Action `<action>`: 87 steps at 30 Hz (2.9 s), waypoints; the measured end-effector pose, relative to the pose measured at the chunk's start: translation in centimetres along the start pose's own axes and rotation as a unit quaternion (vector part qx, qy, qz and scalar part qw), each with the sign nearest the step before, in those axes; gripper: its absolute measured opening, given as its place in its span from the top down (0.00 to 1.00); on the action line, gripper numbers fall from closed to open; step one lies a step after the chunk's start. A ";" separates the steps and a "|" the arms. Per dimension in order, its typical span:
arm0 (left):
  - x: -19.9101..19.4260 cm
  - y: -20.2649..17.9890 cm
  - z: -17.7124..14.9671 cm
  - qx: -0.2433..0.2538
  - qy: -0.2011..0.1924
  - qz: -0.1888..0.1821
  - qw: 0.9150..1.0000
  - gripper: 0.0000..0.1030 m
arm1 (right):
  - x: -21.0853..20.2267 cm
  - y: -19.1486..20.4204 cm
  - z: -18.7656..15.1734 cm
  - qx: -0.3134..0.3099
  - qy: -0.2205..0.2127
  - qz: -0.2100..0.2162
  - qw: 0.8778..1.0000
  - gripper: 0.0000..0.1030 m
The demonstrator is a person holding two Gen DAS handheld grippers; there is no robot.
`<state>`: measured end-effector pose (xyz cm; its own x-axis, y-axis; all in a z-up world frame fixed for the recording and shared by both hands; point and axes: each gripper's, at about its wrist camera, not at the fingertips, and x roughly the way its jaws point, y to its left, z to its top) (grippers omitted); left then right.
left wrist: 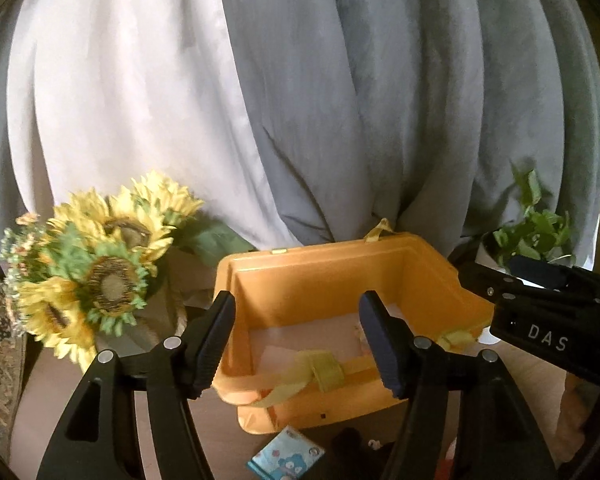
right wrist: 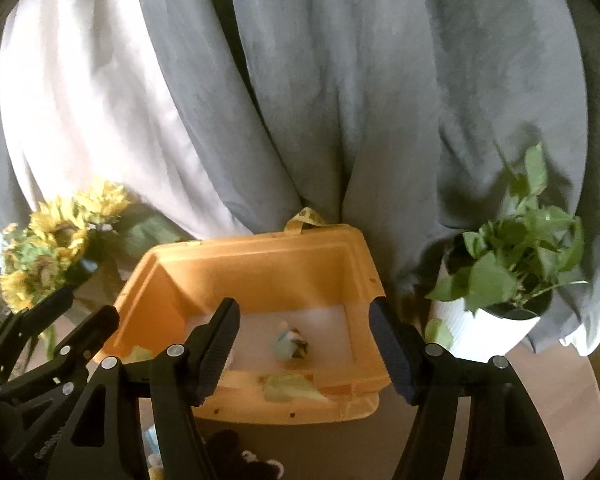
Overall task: Organize soft objects
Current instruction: 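Move both tools back toward the remaining soft toys, then grasp the lavender sock with the left tool while the right tool grasps the green frog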
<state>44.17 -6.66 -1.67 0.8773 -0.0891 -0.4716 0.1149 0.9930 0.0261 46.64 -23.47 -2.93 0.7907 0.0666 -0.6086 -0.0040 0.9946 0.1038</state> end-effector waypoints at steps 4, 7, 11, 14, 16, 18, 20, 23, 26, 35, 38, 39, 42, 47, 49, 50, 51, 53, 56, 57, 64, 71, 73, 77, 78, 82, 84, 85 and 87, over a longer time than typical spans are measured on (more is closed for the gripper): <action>-2.5 -0.2 -0.3 0.001 -0.011 0.003 1.000 0.38 | -1.9 0.2 -0.6 0.004 -0.006 0.003 1.000 0.34; -4.1 -0.4 -0.6 0.004 -0.016 0.005 1.000 0.38 | -3.3 0.3 -1.1 0.004 -0.010 0.007 1.000 0.34; -6.2 -0.6 -1.2 0.006 -0.020 0.006 1.000 0.38 | -5.5 0.5 -2.1 0.002 -0.016 0.011 1.000 0.34; -7.6 -0.9 -1.8 0.006 -0.022 0.007 1.000 0.37 | -6.9 0.5 -2.8 0.001 -0.018 0.015 1.000 0.34; -8.6 -1.1 -2.2 0.009 -0.021 0.008 1.000 0.37 | -7.5 0.5 -3.2 0.001 -0.019 0.018 1.000 0.34; -9.5 -1.3 -2.8 0.011 -0.021 0.012 1.000 0.37 | -8.4 0.4 -3.7 0.002 -0.020 0.020 1.000 0.34; -10.2 -1.5 -3.3 0.012 -0.020 0.013 1.000 0.37 | -9.1 0.4 -4.2 0.001 -0.020 0.022 1.000 0.34; -11.2 -1.5 -4.1 0.010 -0.018 0.013 1.000 0.37 | -10.0 0.5 -4.9 0.000 -0.020 0.024 1.000 0.34; -12.2 -1.7 -4.8 0.013 -0.018 0.017 1.000 0.37 | -10.9 0.5 -5.7 -0.003 -0.019 0.024 1.000 0.34; -14.6 -1.7 -7.4 0.031 -0.013 0.006 0.999 0.36 | -13.0 0.9 -8.3 0.006 -0.016 0.023 1.000 0.34; -15.2 -1.4 -8.4 0.041 -0.011 -0.001 0.999 0.36 | -13.6 1.2 -9.2 0.010 -0.015 0.021 1.000 0.34; -15.3 -1.4 -8.6 0.044 -0.010 -0.003 0.999 0.36 | -13.7 1.3 -9.5 0.010 -0.014 0.019 1.000 0.34; -15.7 -1.1 -9.6 0.057 -0.005 -0.012 0.998 0.36 | -14.3 1.8 -10.5 0.013 -0.012 0.014 1.000 0.34; -16.0 -0.7 -10.9 0.075 0.003 -0.031 0.997 0.35 | -15.1 2.8 -12.2 0.010 -0.007 0.003 1.000 0.34; -16.0 -0.6 -11.5 0.087 0.004 -0.039 0.995 0.35 | -15.2 3.0 -12.7 0.010 -0.002 0.001 1.000 0.34; -16.0 -0.6 -11.7 0.092 0.006 -0.042 0.995 0.35 | -15.3 3.2 -13.1 0.012 0.001 -0.002 1.000 0.34; -16.0 -0.5 -12.0 0.098 0.009 -0.048 0.994 0.35 | -15.4 3.3 -13.4 0.013 0.002 -0.003 1.000 0.34; -15.8 -0.4 -12.5 0.108 0.015 -0.058 0.992 0.35 | -15.3 3.4 -14.1 0.021 0.010 -0.008 1.000 0.31; -15.4 -0.3 -13.4 0.121 0.026 -0.072 0.990 0.35 | -15.2 3.7 -15.0 0.032 0.019 -0.015 0.999 0.29; -15.3 -0.3 -13.8 0.126 0.031 -0.078 0.988 0.35 | -15.2 3.8 -15.3 0.033 0.021 -0.017 0.999 0.29; -14.0 0.1 -15.9 0.148 0.060 -0.112 0.981 0.35 | -14.2 4.5 -17.8 0.052 0.057 -0.024 0.997 0.29; -12.8 0.1 -17.8 0.169 0.078 -0.135 0.973 0.35 | -13.0 4.9 -19.7 0.069 0.086 -0.030 0.993 0.29; -12.4 0.0 -18.5 0.174 0.085 -0.141 0.971 0.35 | -12.6 5.0 -20.1 0.071 0.095 -0.030 0.992 0.29; -11.8 -0.2 -19.6 0.181 0.096 -0.150 0.967 0.35 | -11.8 5.1 -21.1 0.077 0.112 -0.031 0.990 0.29; -11.7 -0.2 -19.8 0.182 0.097 -0.151 0.967 0.35 | -11.6 5.1 -21.3 0.078 0.115 -0.031 0.990 0.29; -10.8 -0.4 -20.8 0.188 0.105 -0.156 0.964 0.35 | -10.7 4.9 -22.3 0.085 0.134 -0.030 0.987 0.29; -10.4 -0.6 -21.3 0.192 0.108 -0.159 0.962 0.35 | -10.2 4.7 -22.7 0.087 0.145 -0.029 0.985 0.29; -10.2 -0.7 -21.6 0.195 0.111 -0.160 0.961 0.35 | -9.9 4.6 -23.0 0.088 0.149 -0.029 0.985 0.29; -9.8 -1.0 -22.0 0.200 0.114 -0.163 0.959 0.36 | -9.5 4.5 -23.4 0.087 0.155 -0.030 0.984 0.29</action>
<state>25.23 -5.05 -16.52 0.6448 -0.3245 -0.6921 0.5748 0.8026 0.1593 24.78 -17.82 -15.07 0.5607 0.0570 -0.8260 0.1632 0.9705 0.1777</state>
